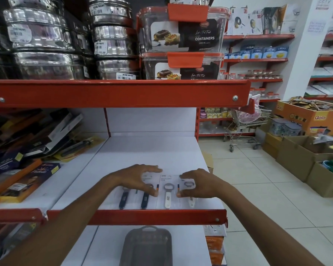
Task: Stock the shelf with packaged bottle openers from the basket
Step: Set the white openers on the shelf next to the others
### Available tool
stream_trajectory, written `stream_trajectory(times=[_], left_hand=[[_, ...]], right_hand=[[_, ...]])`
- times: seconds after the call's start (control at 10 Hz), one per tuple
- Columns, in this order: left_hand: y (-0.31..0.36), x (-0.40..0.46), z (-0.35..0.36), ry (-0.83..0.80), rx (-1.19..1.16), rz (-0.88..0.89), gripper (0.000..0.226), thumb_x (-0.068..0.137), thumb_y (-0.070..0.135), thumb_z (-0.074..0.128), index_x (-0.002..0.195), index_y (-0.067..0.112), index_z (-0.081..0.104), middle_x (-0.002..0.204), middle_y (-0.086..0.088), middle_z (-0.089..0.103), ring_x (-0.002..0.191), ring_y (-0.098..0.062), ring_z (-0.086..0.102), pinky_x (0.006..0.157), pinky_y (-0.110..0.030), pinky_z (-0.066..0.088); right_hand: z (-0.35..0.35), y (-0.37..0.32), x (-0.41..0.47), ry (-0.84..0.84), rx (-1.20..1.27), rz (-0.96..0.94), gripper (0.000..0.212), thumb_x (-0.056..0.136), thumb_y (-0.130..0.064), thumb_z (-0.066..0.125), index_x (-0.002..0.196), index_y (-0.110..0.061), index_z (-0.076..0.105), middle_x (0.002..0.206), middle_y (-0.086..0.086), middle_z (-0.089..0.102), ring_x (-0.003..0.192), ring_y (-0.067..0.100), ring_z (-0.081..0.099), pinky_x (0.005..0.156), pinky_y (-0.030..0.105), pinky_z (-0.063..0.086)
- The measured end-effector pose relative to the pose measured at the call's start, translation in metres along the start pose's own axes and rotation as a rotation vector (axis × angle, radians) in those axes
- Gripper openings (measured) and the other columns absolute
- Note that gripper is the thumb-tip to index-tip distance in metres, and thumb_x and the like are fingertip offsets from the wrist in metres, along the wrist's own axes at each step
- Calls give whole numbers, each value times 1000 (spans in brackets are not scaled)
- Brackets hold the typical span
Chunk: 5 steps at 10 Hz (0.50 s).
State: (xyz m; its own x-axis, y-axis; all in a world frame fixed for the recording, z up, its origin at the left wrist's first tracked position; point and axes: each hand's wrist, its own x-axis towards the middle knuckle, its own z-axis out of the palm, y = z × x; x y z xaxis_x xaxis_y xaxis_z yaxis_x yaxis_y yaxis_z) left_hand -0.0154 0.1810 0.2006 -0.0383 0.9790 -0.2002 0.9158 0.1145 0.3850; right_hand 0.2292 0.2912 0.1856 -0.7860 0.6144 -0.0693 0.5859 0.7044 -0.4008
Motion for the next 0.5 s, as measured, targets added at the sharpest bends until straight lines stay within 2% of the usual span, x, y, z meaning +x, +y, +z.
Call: stream_trajectory(times=[0.2,0.4,0.5], left_hand=[[-21,-18,-1,-130,120,-63,107,54,78,73,148,45,34,165,11,23,150,-19,25,120,-45,28],[-18,-19,-1,-128,117,-70,95,67,69,77,148,44,35,166,12,20,152,-19,20,121,-46,24],[-16,-24,4,-110,102,-46,94,72,65,76,151,42,29,167,11,15,155,-18,12,123,-47,19]], right_hand=[[13,-13,8,-34,-114,-13,81,68,-73,67,135,-31,51,147,-6,48,132,20,43,108,43,41],[10,-17,10,-66,-151,-15,74,71,-69,67,133,-32,53,147,-7,46,133,19,39,109,43,37],[10,-21,7,-72,-155,-13,73,75,-66,66,136,-30,50,149,-5,45,134,20,39,110,43,36]])
